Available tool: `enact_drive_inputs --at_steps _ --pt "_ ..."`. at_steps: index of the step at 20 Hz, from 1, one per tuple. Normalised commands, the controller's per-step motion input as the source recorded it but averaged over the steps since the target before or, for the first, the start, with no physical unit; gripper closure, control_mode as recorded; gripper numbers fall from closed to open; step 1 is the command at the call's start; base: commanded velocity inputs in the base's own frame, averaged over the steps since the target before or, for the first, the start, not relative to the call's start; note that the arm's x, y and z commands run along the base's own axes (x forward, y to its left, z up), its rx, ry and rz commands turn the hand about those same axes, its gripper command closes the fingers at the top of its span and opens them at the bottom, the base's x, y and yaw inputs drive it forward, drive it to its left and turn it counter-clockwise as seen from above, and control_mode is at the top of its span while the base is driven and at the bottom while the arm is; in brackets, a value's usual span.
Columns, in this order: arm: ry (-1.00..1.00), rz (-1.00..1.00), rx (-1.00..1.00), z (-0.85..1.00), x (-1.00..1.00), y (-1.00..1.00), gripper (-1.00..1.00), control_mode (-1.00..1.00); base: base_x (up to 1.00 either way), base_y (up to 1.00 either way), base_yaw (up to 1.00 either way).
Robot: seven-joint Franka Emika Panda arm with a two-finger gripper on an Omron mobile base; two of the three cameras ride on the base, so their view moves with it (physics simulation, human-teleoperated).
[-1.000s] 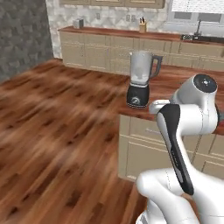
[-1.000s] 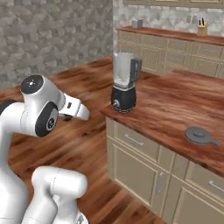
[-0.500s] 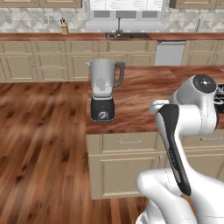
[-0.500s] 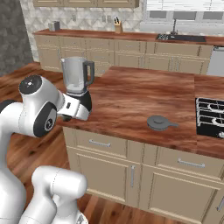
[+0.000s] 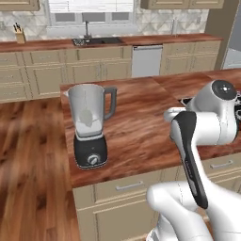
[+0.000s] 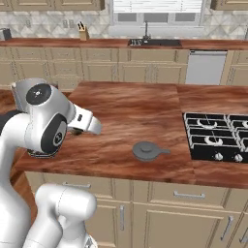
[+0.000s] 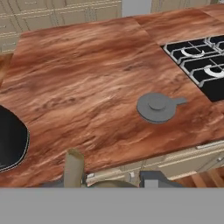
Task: Grab the garlic and lime from the fridge, place them in the blender, close the lid, and turn on the blender to create a marinade.
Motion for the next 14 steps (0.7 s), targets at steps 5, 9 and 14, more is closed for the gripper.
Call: enact_drive_inputs --at_steps 5,9,14 --pt "0.0 0.0 0.0 0.0 0.0 0.0 1.0 1.0 0.34 0.16 -0.06" --pt "0.0 0.0 0.0 0.0 0.0 0.0 1.0 1.0 0.31 0.15 0.0" --pt "0.01 0.0 -0.01 0.33 0.18 0.21 1.0 -1.0 0.17 0.09 0.0"
